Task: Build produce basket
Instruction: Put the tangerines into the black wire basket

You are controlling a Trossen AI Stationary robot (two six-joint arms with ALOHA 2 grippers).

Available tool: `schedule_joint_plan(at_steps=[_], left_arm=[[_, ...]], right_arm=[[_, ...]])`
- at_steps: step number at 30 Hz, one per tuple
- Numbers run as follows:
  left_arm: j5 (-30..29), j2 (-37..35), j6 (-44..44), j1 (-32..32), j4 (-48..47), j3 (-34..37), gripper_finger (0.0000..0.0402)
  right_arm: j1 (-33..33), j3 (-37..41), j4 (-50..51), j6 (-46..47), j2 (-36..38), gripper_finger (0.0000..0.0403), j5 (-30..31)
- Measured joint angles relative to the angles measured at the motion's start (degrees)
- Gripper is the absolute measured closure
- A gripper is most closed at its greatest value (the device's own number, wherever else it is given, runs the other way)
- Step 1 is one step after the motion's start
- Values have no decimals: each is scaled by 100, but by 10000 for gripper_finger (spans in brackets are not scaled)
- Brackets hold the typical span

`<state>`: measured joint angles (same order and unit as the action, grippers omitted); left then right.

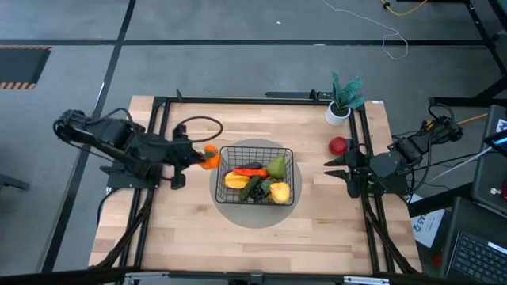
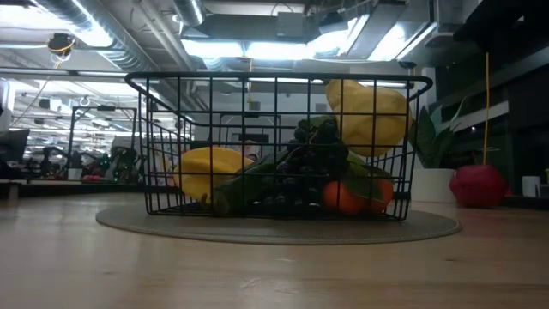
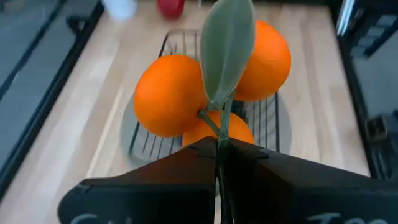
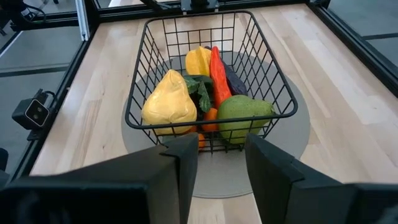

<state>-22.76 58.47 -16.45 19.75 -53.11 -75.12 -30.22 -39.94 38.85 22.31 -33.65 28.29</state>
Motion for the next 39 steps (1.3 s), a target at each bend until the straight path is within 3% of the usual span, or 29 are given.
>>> schedule_joint_plan(at_steps=[5, 10, 14, 21, 25, 30, 33, 39], left_arm=[[-41, -508, 1017, 2, 2336, 1751, 401], [6, -627, 1342, -110, 3198, 2767, 401], [307, -833, 1080, -227, 3361, 3139, 401], [623, -1493, 1733, -569, 3673, 3220, 401], [1055, -1785, 1631, -825, 3896, 3245, 401], [1202, -1742, 1355, -825, 4765, 3730, 401], [1222, -1528, 1358, -796, 5788, 4151, 401], [1940, -996, 1201, -789, 7538, 4738, 401]], right_arm=[[1, 0, 0, 0, 0, 279, 2], [-1, 0, 0, -2, 3, 279, 0], [1, 0, 0, -2, 3, 279, 1], [1, 0, -5, -4, 4, 279, 2], [0, 0, -15, -4, 0, 279, 2], [0, 0, -17, -4, 0, 279, 2], [1, 0, -20, -4, 0, 279, 2], [1, 0, -20, -4, 2, 279, 0]])
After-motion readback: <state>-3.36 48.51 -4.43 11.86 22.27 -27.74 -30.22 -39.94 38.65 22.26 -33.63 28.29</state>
